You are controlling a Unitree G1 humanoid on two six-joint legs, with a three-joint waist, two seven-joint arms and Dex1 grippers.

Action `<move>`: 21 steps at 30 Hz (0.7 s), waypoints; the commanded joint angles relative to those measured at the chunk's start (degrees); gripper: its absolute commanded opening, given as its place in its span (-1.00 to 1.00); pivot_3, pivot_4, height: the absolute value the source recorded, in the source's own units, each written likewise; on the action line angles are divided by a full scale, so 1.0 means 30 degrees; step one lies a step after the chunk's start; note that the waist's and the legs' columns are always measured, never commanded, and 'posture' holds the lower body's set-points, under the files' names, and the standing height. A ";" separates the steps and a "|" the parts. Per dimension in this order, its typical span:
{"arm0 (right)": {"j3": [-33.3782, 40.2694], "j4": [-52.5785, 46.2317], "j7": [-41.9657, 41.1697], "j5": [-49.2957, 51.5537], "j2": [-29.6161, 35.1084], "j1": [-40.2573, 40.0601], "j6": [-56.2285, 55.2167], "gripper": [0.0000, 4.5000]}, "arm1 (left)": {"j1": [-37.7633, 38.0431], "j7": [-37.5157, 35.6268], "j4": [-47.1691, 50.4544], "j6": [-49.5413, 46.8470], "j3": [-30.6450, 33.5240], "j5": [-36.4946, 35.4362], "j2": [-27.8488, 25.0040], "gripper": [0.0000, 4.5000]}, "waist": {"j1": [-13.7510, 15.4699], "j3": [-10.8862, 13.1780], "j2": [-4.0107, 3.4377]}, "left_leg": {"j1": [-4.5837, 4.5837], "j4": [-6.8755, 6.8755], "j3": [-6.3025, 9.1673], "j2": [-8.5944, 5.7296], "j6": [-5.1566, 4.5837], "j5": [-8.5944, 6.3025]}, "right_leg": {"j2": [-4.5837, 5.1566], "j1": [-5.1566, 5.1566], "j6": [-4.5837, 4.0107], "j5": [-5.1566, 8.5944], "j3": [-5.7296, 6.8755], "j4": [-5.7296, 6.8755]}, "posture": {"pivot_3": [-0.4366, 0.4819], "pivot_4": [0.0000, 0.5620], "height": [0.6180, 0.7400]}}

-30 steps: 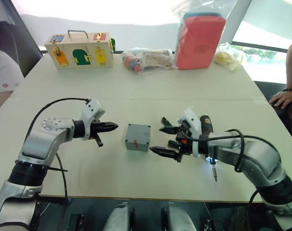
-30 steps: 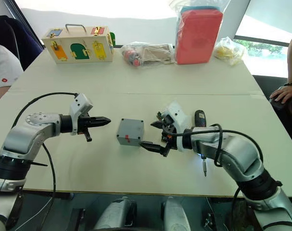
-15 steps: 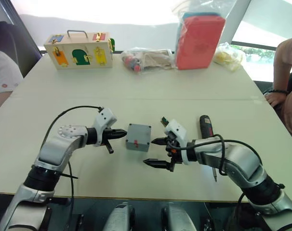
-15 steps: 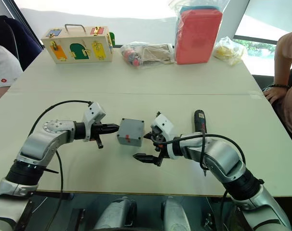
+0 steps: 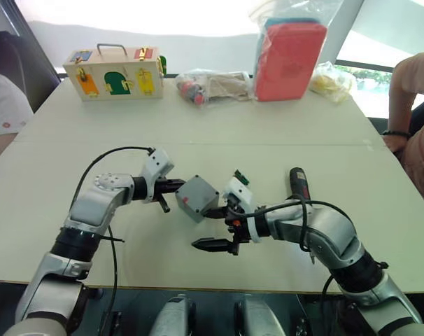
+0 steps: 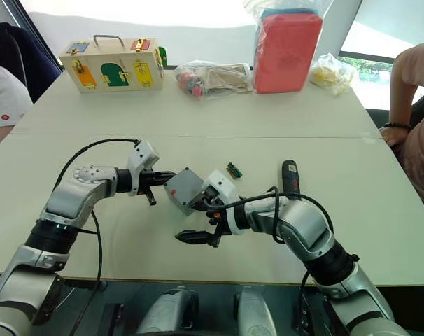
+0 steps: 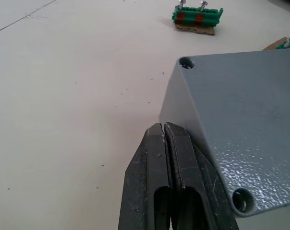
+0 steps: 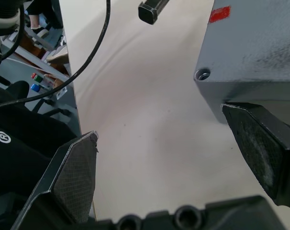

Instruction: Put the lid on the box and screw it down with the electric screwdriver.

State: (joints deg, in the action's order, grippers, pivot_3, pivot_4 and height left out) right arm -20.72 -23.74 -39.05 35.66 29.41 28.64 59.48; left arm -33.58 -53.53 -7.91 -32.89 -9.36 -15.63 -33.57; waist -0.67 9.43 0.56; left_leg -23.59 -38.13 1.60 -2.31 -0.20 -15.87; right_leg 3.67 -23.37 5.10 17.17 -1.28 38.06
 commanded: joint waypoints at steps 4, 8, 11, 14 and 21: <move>0.1913 -0.1458 -0.1217 -0.0655 0.2627 0.0602 -0.1253 0.98 | 0.0570 -0.0587 0.0716 -0.0028 0.1213 -0.0040 -0.1889 -1.00 | -0.0067 0.0000 0.0000 | -0.0001 0.0000 -0.0001 -0.0001 -0.0001 -0.0001 | 0.0002 -0.0001 0.0000 0.0000 -0.0003 -0.0003 | -0.05 -0.47 0.97; 0.1300 0.0987 -0.1563 -0.2825 0.2927 0.1283 -0.3639 0.98 | 0.2820 -0.1558 0.3549 -0.1654 0.1393 -0.0974 -0.3406 -1.00 | -0.0123 0.0000 -0.0001 | 0.0001 0.0021 -0.0002 0.0005 -0.0001 -0.0001 | -0.0002 -0.0018 -0.0001 0.0001 -0.0009 -0.0001 | -0.05 -0.47 0.97; 0.0290 0.2895 -0.2058 -0.4390 0.2493 0.1779 -0.5480 0.98 | 0.4110 -0.1556 0.5245 -0.2627 0.1528 -0.1530 -0.3719 -1.00 | -0.0106 0.0001 -0.0002 | 0.0001 0.0028 -0.0007 0.0004 0.0000 -0.0001 | 0.0005 -0.0017 -0.0002 0.0001 -0.0017 -0.0004 | -0.05 -0.47 0.97; -0.0494 0.4240 -0.2590 -0.5441 0.1790 0.2066 -0.6780 0.98 | 0.4468 -0.0896 0.5786 -0.2944 0.1562 -0.1640 -0.3214 -1.00 | 0.0078 0.0000 -0.0001 | 0.0001 0.0023 -0.0003 0.0004 0.0004 0.0002 | 0.0012 -0.0008 -0.0003 0.0001 -0.0010 -0.0003 | -0.05 -0.47 0.97; -0.1148 0.4342 -0.3714 -0.5795 0.0737 0.1851 -0.6957 0.98 | 0.3973 0.0279 0.5905 -0.2974 0.1265 -0.1611 -0.1706 -1.00 | -0.0010 0.0000 -0.0001 | -0.0001 0.0014 -0.0004 -0.0003 0.0009 0.0004 | 0.0013 -0.0009 -0.0004 0.0000 -0.0006 0.0000 | -0.05 -0.47 0.97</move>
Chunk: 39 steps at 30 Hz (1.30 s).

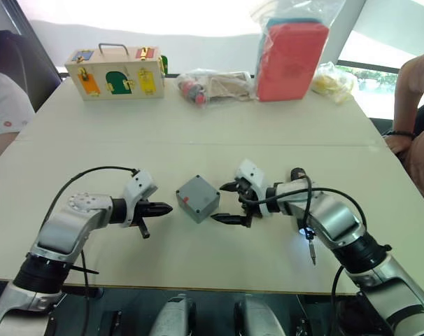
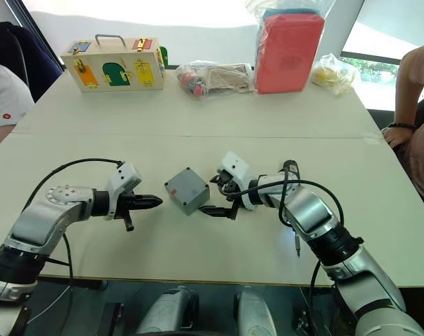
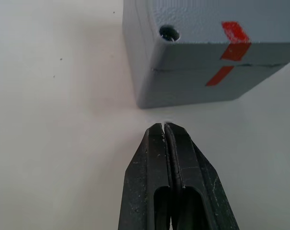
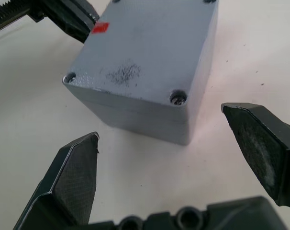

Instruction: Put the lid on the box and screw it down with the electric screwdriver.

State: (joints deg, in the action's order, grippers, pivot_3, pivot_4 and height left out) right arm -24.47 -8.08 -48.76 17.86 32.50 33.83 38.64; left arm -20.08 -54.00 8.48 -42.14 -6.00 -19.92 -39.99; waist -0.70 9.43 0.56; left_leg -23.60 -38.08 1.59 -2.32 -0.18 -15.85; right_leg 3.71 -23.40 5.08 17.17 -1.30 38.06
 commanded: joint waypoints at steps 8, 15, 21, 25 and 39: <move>0.0494 -0.3342 -0.0358 0.0617 -0.0370 -0.1055 0.1837 0.98 | -0.1376 0.0730 -0.0714 0.0813 -0.0068 0.0314 0.1193 -1.00 | 0.0013 0.0000 0.0001 | 0.0002 0.0000 0.0003 0.0000 0.0007 0.0004 | -0.0005 0.0000 0.0000 0.0000 0.0002 0.0007 | -0.05 -0.47 0.97; 0.0747 -0.4283 0.0051 0.0580 -0.0421 -0.1622 0.2721 0.98 | -0.1746 0.0392 -0.1100 0.0999 -0.0251 0.0475 0.1294 -1.00 | 0.0010 0.0000 0.0001 | 0.0001 0.0000 0.0004 0.0000 0.0009 0.0005 | -0.0005 -0.0001 0.0000 0.0000 0.0002 0.0006 | -0.05 -0.47 0.97; 0.1091 -0.4388 0.0333 0.0600 -0.0291 -0.1673 0.2989 0.98 | -0.1760 0.0089 -0.1114 0.0928 -0.0240 0.0473 0.1162 -1.00 | 0.0030 0.0000 0.0000 | 0.0002 0.0000 0.0004 0.0000 0.0011 0.0006 | -0.0005 -0.0001 0.0000 0.0000 0.0001 0.0006 | -0.05 -0.47 0.97; 0.2406 -0.5242 0.0573 0.1144 0.0153 -0.1984 0.3584 0.98 | -0.1798 -0.0182 -0.1148 0.1021 0.0073 0.0531 0.0619 -1.00 | 0.0037 0.0000 0.0000 | 0.0001 -0.0001 0.0004 -0.0001 0.0012 0.0006 | -0.0003 0.0004 0.0000 0.0000 0.0001 0.0004 | -0.05 -0.47 0.97; 0.6990 -0.6008 0.2785 0.1561 0.1604 -0.5599 0.4031 0.89 | -0.3703 -0.2502 0.1981 -0.1581 0.0155 -0.2201 -0.1384 -1.00 | -0.0019 0.0000 0.0002 | 0.0001 0.0002 0.0007 -0.0003 0.0009 0.0004 | 0.0003 0.0014 0.0001 0.0000 -0.0002 -0.0007 | -0.05 -0.47 0.97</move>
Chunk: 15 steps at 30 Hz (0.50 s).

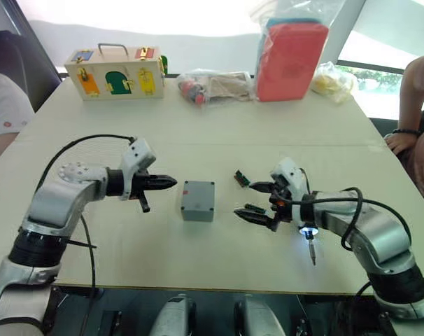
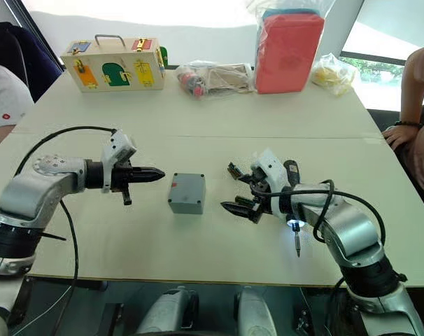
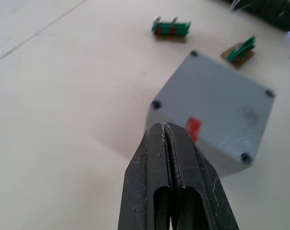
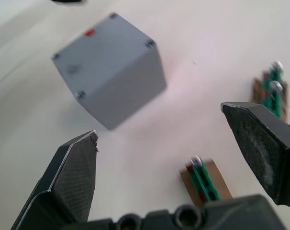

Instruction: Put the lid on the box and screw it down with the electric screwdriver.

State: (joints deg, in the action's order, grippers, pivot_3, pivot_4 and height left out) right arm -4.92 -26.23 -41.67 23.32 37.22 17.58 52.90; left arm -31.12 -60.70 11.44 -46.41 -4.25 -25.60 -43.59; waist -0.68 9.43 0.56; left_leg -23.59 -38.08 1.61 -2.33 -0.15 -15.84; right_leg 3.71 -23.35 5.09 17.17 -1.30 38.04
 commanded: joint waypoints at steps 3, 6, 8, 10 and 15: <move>0.0324 0.0398 0.0762 -0.0487 -0.0126 -0.0448 -0.1130 0.57 | -0.0162 -0.0163 0.1326 -0.0419 -0.0698 -0.0496 0.0071 -1.00 | -0.0064 0.0000 -0.0001 | 0.0006 0.0000 -0.0006 0.0002 0.0006 0.0004 | -0.0014 -0.0003 0.0000 0.0000 -0.0006 0.0017 | -0.05 -0.47 0.97; 0.0430 0.0708 0.1144 -0.0260 -0.0650 -0.0396 -0.1131 0.06 | -0.0349 -0.0030 0.1597 -0.0757 -0.0944 -0.0772 0.0425 -1.00 | -0.0013 0.0000 -0.0001 | 0.0014 0.0000 -0.0002 0.0004 0.0007 0.0005 | -0.0021 -0.0001 0.0000 0.0000 -0.0003 0.0025 | -0.05 -0.47 0.97; 0.0472 0.0918 0.1325 -0.0219 -0.0922 -0.0243 -0.1179 -0.07 | -0.0306 -0.0012 0.1482 -0.0664 -0.1046 -0.0689 0.0441 -1.00 | -0.0010 0.0000 0.0000 | 0.0013 0.0000 -0.0004 0.0003 0.0006 0.0005 | -0.0021 0.0006 0.0001 0.0000 -0.0003 0.0018 | -0.05 -0.47 0.97; 0.0307 0.1109 0.1327 -0.0360 -0.0993 -0.0184 -0.1332 -0.07 | -0.0282 -0.0012 0.1353 -0.0490 -0.1155 -0.0559 0.0413 -1.00 | 0.0011 0.0000 0.0000 | 0.0013 -0.0002 -0.0006 0.0001 0.0006 0.0005 | -0.0021 0.0006 0.0000 0.0000 -0.0004 0.0018 | -0.05 -0.47 0.97; 0.0069 0.1376 0.1352 -0.0409 -0.1091 -0.0137 -0.1528 -0.07 | -0.0400 -0.0006 0.1413 -0.0562 -0.1123 -0.0661 0.0430 -1.00 | 0.0003 0.0000 0.0000 | 0.0013 -0.0004 -0.0006 0.0001 0.0006 0.0005 | -0.0024 0.0007 0.0000 0.0000 -0.0002 0.0019 | -0.05 -0.47 0.97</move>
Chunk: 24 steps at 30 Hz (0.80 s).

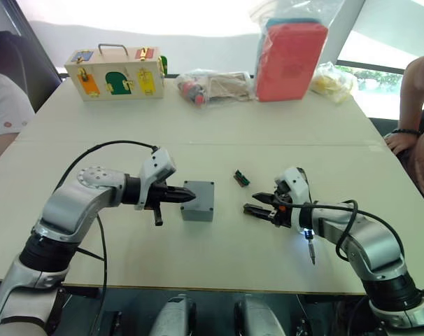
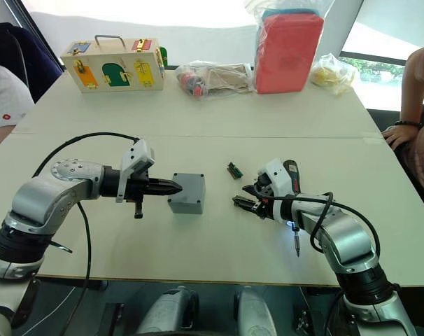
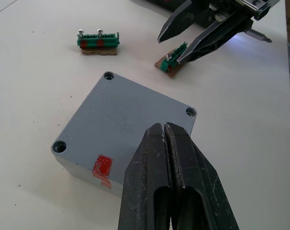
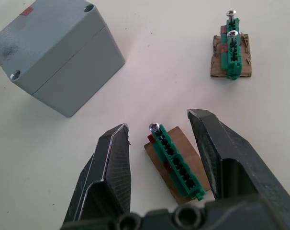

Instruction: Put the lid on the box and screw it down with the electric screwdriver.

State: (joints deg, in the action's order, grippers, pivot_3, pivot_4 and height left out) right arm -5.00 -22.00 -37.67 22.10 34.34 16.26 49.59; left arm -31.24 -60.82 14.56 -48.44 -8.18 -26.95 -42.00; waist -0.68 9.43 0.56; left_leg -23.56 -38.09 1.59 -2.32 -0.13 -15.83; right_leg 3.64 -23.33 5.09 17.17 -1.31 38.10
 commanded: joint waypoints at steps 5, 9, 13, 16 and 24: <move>-0.0108 0.0287 -0.0035 -0.0140 -0.0135 0.0276 -0.0713 -0.07 | -0.0270 0.0087 0.0491 0.0090 0.0215 -0.0250 -0.0084 -1.00 | -0.0002 0.0000 0.0000 | 0.0000 0.0000 0.0000 0.0000 0.0000 0.0000 | -0.0003 0.0000 0.0000 0.0000 0.0000 0.0000 | -0.05 -0.47 0.97; -0.0242 0.0511 -0.0085 -0.0240 -0.0171 0.0261 -0.0877 -0.07 | -0.0184 0.0102 0.0540 0.0066 0.0328 -0.0298 -0.0162 -1.00 | -0.0001 0.0000 0.0000 | 0.0000 -0.0002 -0.0001 0.0000 0.0000 0.0000 | -0.0004 0.0000 0.0000 0.0000 0.0001 0.0000 | -0.05 -0.47 0.97; -0.0362 0.0595 -0.0072 -0.0307 -0.0178 0.0266 -0.0998 -0.74 | -0.0142 0.0060 0.0473 0.0107 0.0385 -0.0278 -0.0256 -1.00 | -0.0003 0.0000 0.0000 | 0.0000 -0.0002 0.0000 0.0000 0.0000 0.0000 | -0.0005 0.0000 0.0000 0.0000 0.0001 0.0001 | -0.05 -0.47 0.97; -0.0476 0.0628 -0.0082 -0.0394 -0.0171 0.0225 -0.1067 -0.97 | -0.0141 -0.0001 0.0498 0.0059 0.0441 -0.0333 -0.0367 -1.00 | -0.0003 0.0000 0.0000 | 0.0000 -0.0003 0.0000 0.0000 0.0000 0.0001 | -0.0006 0.0000 0.0000 0.0000 0.0001 0.0002 | -0.05 -0.47 0.97; -0.0287 0.0409 -0.0192 -0.0296 0.0029 0.0346 -0.0929 -0.97 | -0.0216 -0.0547 0.0031 0.0206 0.0607 -0.0503 -0.0894 -1.00 | -0.0006 0.0000 0.0000 | 0.0000 -0.0003 0.0000 0.0000 0.0001 0.0001 | -0.0007 0.0000 0.0000 0.0000 0.0001 0.0002 | -0.05 -0.47 0.97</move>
State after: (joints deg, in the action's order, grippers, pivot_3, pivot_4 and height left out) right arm -6.53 -19.76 -37.89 20.96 34.13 16.27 47.36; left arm -31.25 -61.76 14.36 -48.43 -8.06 -27.65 -43.95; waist -0.70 9.43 0.56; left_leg -23.55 -38.10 1.59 -2.32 -0.13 -15.83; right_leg 3.62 -23.33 5.09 17.17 -1.30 38.10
